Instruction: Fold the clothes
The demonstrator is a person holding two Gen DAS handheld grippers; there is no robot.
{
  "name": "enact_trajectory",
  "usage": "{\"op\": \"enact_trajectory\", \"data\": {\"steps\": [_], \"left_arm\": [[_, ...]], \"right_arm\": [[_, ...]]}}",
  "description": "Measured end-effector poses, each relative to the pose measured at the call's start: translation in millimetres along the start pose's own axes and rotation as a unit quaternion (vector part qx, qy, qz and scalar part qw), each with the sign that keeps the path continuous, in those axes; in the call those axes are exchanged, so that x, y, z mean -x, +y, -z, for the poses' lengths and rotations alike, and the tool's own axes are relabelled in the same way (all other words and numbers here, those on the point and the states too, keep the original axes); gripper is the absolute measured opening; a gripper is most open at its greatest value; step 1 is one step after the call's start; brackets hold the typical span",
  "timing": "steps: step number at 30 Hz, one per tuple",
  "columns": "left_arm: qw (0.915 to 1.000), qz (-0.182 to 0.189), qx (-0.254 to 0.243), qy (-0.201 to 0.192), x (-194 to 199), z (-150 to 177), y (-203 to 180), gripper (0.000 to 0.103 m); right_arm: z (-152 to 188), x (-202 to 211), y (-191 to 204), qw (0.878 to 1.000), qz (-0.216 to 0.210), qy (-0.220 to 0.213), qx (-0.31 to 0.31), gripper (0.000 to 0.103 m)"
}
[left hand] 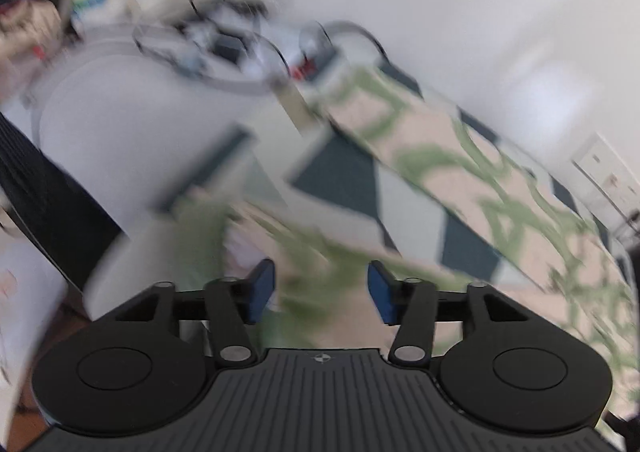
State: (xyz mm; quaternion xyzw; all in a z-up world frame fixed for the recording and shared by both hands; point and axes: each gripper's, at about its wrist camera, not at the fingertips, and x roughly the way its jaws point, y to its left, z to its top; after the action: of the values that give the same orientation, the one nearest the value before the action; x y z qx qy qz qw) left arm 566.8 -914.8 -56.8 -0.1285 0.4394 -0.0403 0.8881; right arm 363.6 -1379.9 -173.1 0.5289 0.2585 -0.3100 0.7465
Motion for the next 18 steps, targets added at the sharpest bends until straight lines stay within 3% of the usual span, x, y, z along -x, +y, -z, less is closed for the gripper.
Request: {"op": "enact_trajectory", "data": {"steps": [10, 15, 18], "left_arm": [[0.9906, 0.073, -0.065, 0.096, -19, 57, -31, 0.064], [0.9882, 0.061, -0.090, 0.108, -26, 82, -47, 0.072], [0.9868, 0.068, -0.088, 0.118, -33, 91, -60, 0.075]], "right_arm": [[-12, 39, -27, 0.999, 0.019, -0.036, -0.006, 0.064], [-27, 66, -50, 0.995, 0.054, -0.078, 0.010, 0.064], [-35, 79, -61, 0.991, 0.082, -0.102, 0.034, 0.074]]}}
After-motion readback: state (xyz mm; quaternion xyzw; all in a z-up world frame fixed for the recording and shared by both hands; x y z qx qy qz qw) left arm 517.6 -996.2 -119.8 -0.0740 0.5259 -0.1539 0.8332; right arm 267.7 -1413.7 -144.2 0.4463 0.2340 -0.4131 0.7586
